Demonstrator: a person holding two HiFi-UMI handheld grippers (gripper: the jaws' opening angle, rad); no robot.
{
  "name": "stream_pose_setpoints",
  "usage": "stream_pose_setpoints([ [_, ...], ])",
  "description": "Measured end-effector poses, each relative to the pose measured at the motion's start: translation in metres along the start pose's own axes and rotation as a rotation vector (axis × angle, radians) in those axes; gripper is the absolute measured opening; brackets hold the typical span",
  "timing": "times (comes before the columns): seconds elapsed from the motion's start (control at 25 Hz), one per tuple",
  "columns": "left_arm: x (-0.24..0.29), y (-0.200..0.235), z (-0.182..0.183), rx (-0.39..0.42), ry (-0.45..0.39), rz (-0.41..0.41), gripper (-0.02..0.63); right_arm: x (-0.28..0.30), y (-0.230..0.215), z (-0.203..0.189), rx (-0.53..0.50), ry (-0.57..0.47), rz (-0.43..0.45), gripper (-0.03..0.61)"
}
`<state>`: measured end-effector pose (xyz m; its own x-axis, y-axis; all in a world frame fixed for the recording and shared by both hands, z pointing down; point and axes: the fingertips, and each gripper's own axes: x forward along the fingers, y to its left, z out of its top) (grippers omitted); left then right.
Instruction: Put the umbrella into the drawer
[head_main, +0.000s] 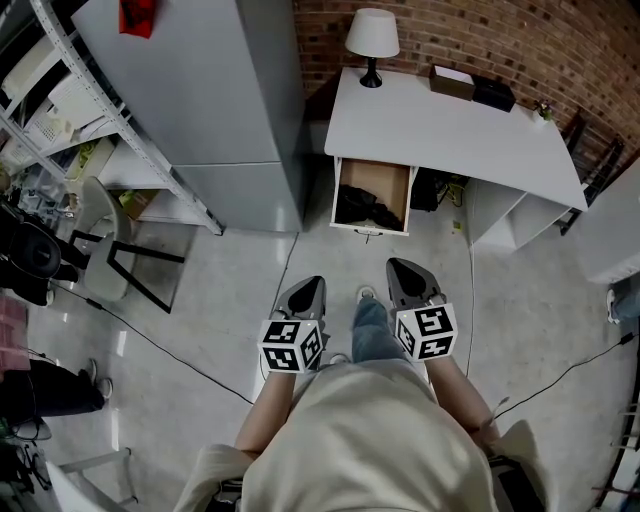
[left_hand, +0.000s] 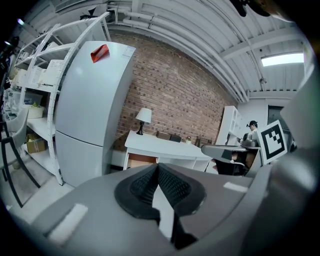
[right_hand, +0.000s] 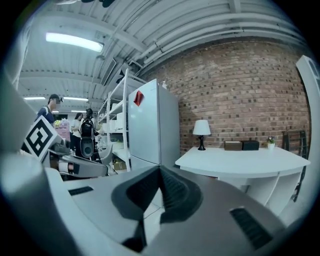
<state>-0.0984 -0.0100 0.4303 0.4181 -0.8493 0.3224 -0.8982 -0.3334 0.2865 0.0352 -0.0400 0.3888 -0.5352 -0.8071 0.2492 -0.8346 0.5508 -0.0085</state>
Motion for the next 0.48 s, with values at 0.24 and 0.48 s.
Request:
stream_pose_setpoints([
  [0.24,-0.0005,0.0005,0.0030,0.002,-0.005,-0.008,0.012,-0.0013,-0.0005,0.0079,-0.019,-0.019,-0.010,0.000],
  [0.48,0.0005,0.0009,0.0066,0.000,-0.018,-0.014,0.012,-0.0018,-0.0014,0.0101,-0.026,-0.028,-0.016,0.000],
])
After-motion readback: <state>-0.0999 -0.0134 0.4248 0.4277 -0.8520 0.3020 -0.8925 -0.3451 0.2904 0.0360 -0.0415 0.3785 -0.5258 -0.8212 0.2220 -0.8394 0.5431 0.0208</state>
